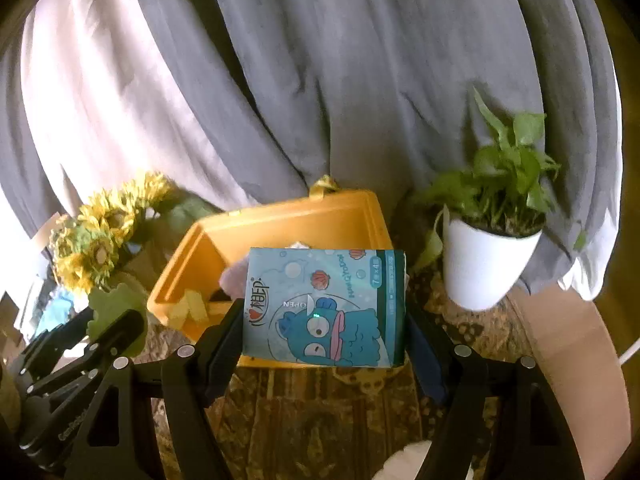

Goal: Organize soft objects
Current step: 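Lift the frog plush and tissue pack and carry both over the orange crate, then open the left tool to drop the frog while the right tool releases the tissue pack inside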

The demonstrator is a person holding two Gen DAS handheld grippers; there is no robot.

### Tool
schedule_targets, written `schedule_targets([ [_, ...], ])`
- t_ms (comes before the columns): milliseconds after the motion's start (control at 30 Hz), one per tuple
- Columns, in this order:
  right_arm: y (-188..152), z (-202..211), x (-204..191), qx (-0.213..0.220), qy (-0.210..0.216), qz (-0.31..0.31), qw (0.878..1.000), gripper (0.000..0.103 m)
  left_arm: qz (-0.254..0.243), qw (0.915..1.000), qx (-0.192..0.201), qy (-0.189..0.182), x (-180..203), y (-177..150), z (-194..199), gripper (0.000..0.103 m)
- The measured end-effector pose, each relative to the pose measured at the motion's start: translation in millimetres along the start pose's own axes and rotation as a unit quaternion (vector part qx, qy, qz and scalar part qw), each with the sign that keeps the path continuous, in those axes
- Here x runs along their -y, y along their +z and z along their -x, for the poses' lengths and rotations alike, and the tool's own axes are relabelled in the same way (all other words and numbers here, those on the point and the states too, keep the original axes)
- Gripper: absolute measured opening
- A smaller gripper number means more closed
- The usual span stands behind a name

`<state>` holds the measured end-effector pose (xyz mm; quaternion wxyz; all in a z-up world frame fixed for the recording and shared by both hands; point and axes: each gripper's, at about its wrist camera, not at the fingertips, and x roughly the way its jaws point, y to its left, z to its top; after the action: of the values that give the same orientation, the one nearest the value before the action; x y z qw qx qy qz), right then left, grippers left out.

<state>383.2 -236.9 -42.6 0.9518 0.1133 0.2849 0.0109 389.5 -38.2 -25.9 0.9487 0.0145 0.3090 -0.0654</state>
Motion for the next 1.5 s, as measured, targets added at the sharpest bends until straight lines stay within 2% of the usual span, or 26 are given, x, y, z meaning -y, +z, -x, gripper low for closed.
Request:
schedule_targets([
  [333,26.0,-15.2,-11.1,0.014,0.001,0.022,1.000,0.075,-0.007,0.9994,0.032,0.007,2.4,27.9,-2.8,0.062],
  [667,49.7,-45.4,-17.2,0.005,-0.003,0.035,0.999,0.075,-0.019,0.9992,0.033,0.009,-1.1,56.1,-27.7,0.062],
  [1100,66.0,-94.3,-16.6,-0.032,-0.013,0.045,0.998,0.075,-0.047,0.9987,0.003,0.020,-3.5,76.2,-81.1,0.062],
  [1500,71.5,-124.8,-17.3,-0.057,-0.012,0.047,0.997,0.075,-0.047,0.9976,-0.049,0.006,-7.0,78.2,-126.3,0.064],
])
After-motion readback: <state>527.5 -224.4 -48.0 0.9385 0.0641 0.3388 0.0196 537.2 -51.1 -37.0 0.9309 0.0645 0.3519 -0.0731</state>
